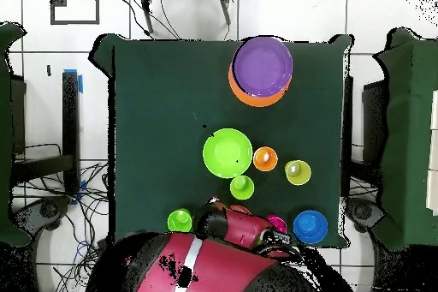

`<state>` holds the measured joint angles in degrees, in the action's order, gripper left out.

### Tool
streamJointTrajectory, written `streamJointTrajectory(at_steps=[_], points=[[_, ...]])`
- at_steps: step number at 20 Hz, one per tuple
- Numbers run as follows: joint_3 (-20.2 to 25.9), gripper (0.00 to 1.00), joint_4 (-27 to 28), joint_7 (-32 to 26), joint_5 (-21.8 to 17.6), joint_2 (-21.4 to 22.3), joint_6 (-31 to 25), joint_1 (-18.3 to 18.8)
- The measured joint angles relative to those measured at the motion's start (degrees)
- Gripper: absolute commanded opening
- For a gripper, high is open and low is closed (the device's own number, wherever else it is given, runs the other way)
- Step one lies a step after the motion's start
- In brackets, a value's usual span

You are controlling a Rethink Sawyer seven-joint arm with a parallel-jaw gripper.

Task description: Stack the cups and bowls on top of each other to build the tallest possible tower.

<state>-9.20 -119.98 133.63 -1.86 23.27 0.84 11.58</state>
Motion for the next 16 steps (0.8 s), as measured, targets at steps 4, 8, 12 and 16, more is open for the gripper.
streamJointTrajectory(at_steps=[4, 8, 12, 16], points=[[0.2, 0.00, -0.1, 0.0, 0.0, 2.4, -2.8, 0.3], [0.5, 0.00, -0.1, 0.0, 0.0, 5.9, -7.6, 0.3], [0.9, 0.00, -0.1, 0.0, 0.0, 8.5, -11.2, 0.5], [1.5, 0.00, -0.1, 0.0, 0.0, 10.5, -13.7, 0.7]])
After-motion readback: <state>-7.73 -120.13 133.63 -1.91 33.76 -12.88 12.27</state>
